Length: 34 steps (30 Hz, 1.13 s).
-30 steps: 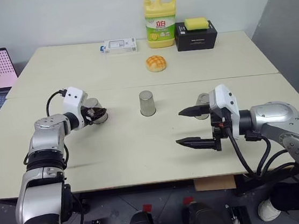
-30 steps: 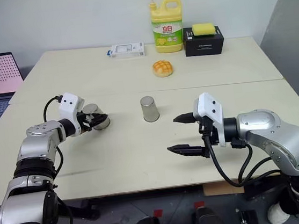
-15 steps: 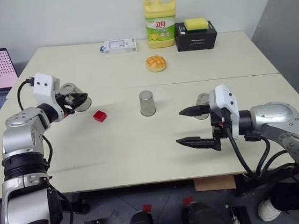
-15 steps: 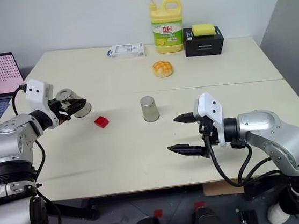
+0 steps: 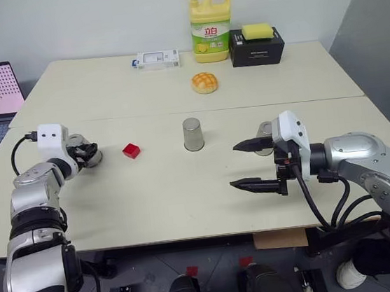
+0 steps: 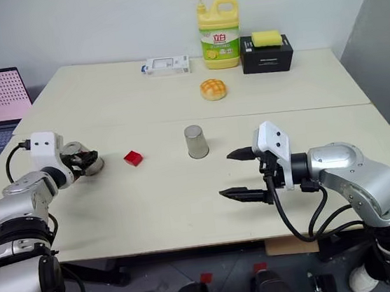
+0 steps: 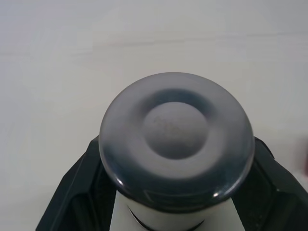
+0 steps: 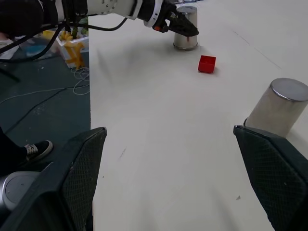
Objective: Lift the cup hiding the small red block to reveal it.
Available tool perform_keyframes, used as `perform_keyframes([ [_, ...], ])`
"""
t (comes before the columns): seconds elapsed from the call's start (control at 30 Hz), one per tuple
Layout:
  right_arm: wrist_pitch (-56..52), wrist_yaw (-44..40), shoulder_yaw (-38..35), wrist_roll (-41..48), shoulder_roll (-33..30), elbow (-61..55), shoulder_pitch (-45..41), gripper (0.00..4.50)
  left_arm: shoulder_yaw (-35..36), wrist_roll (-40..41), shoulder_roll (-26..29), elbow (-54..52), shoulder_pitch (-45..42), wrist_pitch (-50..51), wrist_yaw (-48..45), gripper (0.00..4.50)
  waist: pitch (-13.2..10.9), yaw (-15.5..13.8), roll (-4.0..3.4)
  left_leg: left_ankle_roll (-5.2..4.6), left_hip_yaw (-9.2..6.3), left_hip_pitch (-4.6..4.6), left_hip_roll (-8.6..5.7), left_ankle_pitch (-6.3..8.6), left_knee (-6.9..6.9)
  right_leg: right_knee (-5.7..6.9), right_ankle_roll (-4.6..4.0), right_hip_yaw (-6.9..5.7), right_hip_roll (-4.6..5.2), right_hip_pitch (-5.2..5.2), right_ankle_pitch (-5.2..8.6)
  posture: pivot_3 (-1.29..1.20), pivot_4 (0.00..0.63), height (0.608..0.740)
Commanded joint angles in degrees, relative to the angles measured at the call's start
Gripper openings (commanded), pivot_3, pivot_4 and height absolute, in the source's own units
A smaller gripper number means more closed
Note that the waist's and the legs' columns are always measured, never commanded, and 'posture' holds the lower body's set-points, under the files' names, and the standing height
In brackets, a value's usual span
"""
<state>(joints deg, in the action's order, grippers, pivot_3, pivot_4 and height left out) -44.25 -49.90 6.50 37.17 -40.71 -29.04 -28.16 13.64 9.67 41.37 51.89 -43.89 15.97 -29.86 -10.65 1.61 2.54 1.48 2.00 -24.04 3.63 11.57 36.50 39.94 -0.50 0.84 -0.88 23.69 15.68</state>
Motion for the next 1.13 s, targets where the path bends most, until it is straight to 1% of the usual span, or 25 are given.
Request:
perform_keyframes([
  [0.03, 0.5, -0.3, -0.5, 0.1, 0.0, -1.4, -1.1, 4.50, -0.3, -0.5, 0.9, 0.1, -1.4, -1.5, -1.3, 4.03, 0.0, 0.0, 0.00, 0.00, 0.01, 0.00, 0.00, 0.00, 0.00, 0.00, 0.00, 0.00, 0.00, 0.00, 0.00, 0.00, 0.150, 0.740],
  [0.1, 0.4, -0.3, -0.5, 0.1, 0.0, -1.4, -1.1, 4.50, 0.5, 0.0, 1.3, 0.0, -1.6, -1.1, -1.2, 4.37, 0.0, 0.0, 0.00, 0.00, 0.00, 0.00, 0.00, 0.00, 0.00, 0.00, 0.00, 0.00, 0.00, 0.00, 0.00, 0.00, 0.150, 0.740],
  [0.13, 0.4, -0.2, -0.6, 0.1, 0.0, -1.4, -1.1, 4.50, 1.0, 0.3, 1.5, -0.6, -1.6, -0.8, -1.1, 4.47, 0.0, 0.0, 0.00, 0.00, 0.00, 0.00, 0.00, 0.00, 0.00, 0.00, 0.00, 0.00, 0.00, 0.00, 0.00, 0.00, 0.150, 0.740],
  [0.3, 0.6, 0.1, -0.8, 0.1, 0.3, -1.4, -1.3, 4.50, 1.8, 0.5, 2.9, -5.5, -0.7, -0.1, 0.0, 4.47, 0.0, 0.0, 0.00, 0.00, 0.00, 0.00, 0.00, 0.00, 0.00, 0.00, 0.00, 0.00, 0.00, 0.00, 0.00, 0.00, 0.150, 0.740],
  [0.43, 0.4, 0.7, -1.9, 1.0, 1.0, -1.4, -1.8, 4.50, 2.1, 1.4, 5.9, -17.8, 3.1, 1.6, -3.1, 4.47, 0.0, 0.1, 0.01, 0.00, -0.01, 0.00, 0.03, 0.00, 0.00, 0.00, 0.00, 0.02, 0.00, 0.00, 0.00, 0.00, 0.150, 0.740],
  [0.5, 0.6, 0.5, -2.6, 1.2, 1.0, -1.2, -1.8, 4.50, 2.3, 3.2, 7.8, -26.0, 6.7, 2.2, -7.9, 4.47, 0.0, 0.2, 0.01, 0.01, -0.05, 0.01, 0.07, 0.01, -0.01, 0.00, 0.00, 0.06, 0.02, 0.01, 0.00, 0.00, 0.150, 0.740],
  [0.57, 0.7, 0.3, -3.0, 1.2, 0.8, -1.0, -1.8, 4.50, 3.0, 5.3, 8.9, -31.4, 9.2, 3.4, -10.8, 4.47, 0.0, 0.2, 0.00, 0.02, -0.07, 0.02, 0.11, 0.01, -0.05, 0.00, -0.01, 0.09, 0.07, 0.03, 0.00, 0.00, 0.150, 0.740],
  [0.67, 2.0, -0.7, -4.5, 0.5, -0.4, -0.1, -0.9, 4.50, 3.5, 7.0, 14.5, -41.6, 17.0, 7.0, -17.9, 4.47, 0.0, 0.1, -0.01, 0.02, -0.06, 0.04, 0.10, 0.01, -0.07, 0.00, -0.01, 0.08, 0.11, 0.02, 0.00, 0.00, 0.150, 0.740],
  [0.73, 3.3, -1.3, -5.5, -0.2, -1.1, 0.3, 0.0, 4.50, 4.0, 8.8, 17.2, -45.8, 21.2, 8.5, -22.5, 4.47, 0.0, 0.2, 0.00, 0.02, -0.06, 0.06, 0.09, 0.01, -0.08, 0.00, -0.01, 0.12, 0.13, 0.03, 0.00, 0.00, 0.150, 0.740],
  [0.83, 4.9, -2.5, -7.2, -0.3, -2.5, 0.6, 2.1, 4.50, 4.4, 10.4, 20.4, -49.7, 26.4, 10.7, -27.6, 4.47, 0.0, 0.2, -0.02, 0.01, -0.07, 0.07, 0.10, 0.01, -0.08, -0.01, -0.02, 0.09, 0.16, 0.03, 0.01, 0.00, 0.150, 0.740],
  [0.93, 5.8, -4.0, -9.0, 0.0, -4.4, 0.6, 4.6, 4.50, 5.4, 11.8, 22.3, -52.3, 30.4, 11.8, -30.9, 4.47, 0.0, 0.0, -0.04, 0.01, -0.08, 0.09, 0.10, 0.01, -0.09, -0.01, -0.05, 0.06, 0.16, 0.02, 0.03, 0.00, 0.150, 0.740],
  [1.03, 5.2, -5.4, -11.1, 0.8, -7.2, 0.9, 7.4, 4.50, 6.6, 13.5, 22.9, -53.7, 32.2, 13.3, -32.9, 4.47, 0.0, -0.2, -0.04, 0.01, -0.07, 0.08, 0.10, 0.01, -0.08, -0.03, -0.06, 0.06, 0.17, 0.02, 0.04, 0.00, 0.150, 0.740],
  [1.13, 5.3, -5.5, -12.0, 1.2, -8.1, 1.0, 8.3, 4.50, 7.1, 14.1, 23.2, -53.9, 32.7, 13.8, -33.7, 4.47, 0.0, -0.1, -0.05, 0.01, -0.06, 0.09, 0.09, 0.01, -0.08, -0.03, -0.08, 0.09, 0.20, 0.03, 0.05, 0.00, 0.150, 0.740],
])
